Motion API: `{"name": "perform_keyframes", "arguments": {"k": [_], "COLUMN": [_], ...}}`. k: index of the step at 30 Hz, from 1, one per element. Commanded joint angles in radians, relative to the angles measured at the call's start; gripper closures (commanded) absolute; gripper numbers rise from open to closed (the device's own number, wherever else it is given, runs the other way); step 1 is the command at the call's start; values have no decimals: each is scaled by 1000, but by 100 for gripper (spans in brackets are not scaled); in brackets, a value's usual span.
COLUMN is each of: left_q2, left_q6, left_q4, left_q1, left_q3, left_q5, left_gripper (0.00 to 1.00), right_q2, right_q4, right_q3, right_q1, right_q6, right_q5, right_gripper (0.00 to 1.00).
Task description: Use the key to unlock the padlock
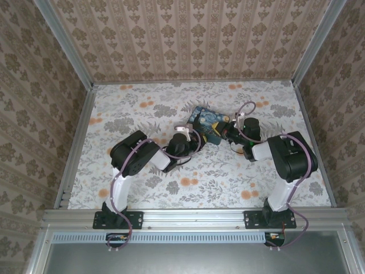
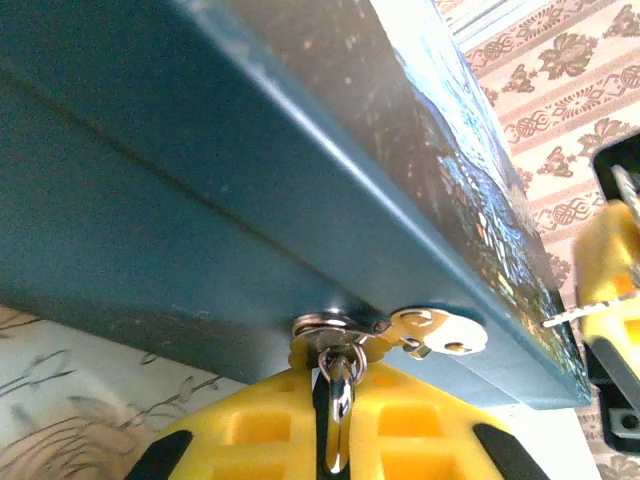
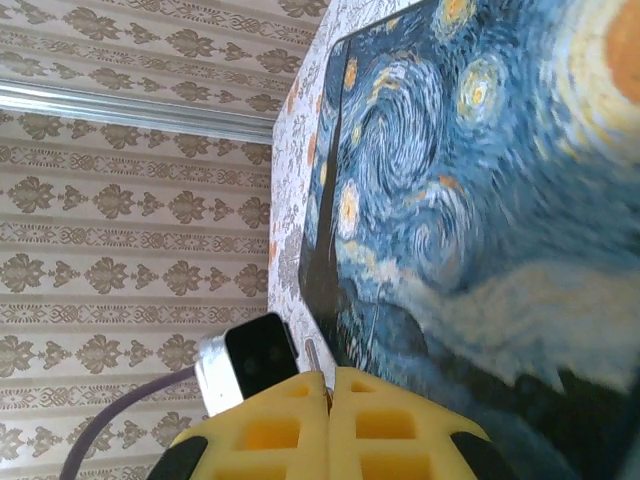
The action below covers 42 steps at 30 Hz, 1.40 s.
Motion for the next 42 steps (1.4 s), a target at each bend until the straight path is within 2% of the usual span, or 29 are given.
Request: {"name": "perform_keyframes", "arguments": {"k": [1, 8, 16, 24, 34, 37, 42], "left_q2": [-12, -80, -132, -169, -192, -191, -156], "left_q6": [-63, -95, -145, -142, -137, -162, -248], "left_q4": [-80, -125, -128, -135, -114, -93, -13], "left_q1": [27, 44, 54, 54, 53, 53, 55], "left_q3": [-62, -90, -124, -146, -161, -161, -158], "left_q5": [41, 123, 222, 258, 313, 320, 305], "left_gripper": [100, 100, 100, 100, 100, 100, 100], "right_q2": [-108, -252, -241, -119, -28, -24, -46], "right_q4": [-80, -85, -21, -30, -122, -122, -15], "right_q3": [-45, -223, -329, -231, -60, -61, -147], "right_q1": [24, 84, 143, 125, 19, 17, 19], "right_q6": [-29, -69, -127, -174, -193, -191, -126], "right_q5": [-15, 25, 43, -22, -108, -122, -141], "right_gripper": [100, 100, 100, 100, 100, 100, 100]}}
